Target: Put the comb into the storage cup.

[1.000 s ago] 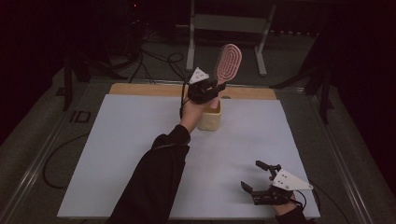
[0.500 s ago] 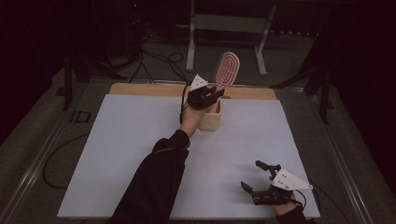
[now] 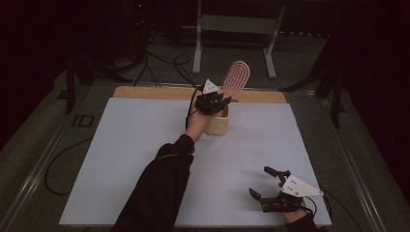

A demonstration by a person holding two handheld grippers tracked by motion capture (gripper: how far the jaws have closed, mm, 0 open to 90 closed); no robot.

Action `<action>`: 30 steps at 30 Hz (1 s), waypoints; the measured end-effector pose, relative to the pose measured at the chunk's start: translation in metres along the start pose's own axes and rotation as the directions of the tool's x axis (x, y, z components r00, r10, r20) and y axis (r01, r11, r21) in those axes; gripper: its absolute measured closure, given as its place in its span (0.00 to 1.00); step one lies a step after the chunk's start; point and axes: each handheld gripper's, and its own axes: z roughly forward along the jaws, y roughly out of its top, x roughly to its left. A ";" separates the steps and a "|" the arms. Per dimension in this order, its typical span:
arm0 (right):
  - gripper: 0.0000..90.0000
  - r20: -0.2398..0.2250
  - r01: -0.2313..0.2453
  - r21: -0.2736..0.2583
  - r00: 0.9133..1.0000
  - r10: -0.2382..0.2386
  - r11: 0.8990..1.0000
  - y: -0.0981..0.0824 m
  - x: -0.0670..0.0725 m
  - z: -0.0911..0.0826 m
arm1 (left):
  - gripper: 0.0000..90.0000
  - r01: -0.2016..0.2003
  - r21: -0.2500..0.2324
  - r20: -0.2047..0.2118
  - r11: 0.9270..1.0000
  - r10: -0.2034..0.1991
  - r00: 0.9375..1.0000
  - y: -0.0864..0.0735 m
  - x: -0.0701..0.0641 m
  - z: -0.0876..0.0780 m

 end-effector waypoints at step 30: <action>0.10 0.003 0.000 -0.002 1.000 0.000 1.000 0.000 0.000 0.000 | 0.13 0.014 0.091 0.073 0.996 -0.021 0.997 0.008 0.010 -0.020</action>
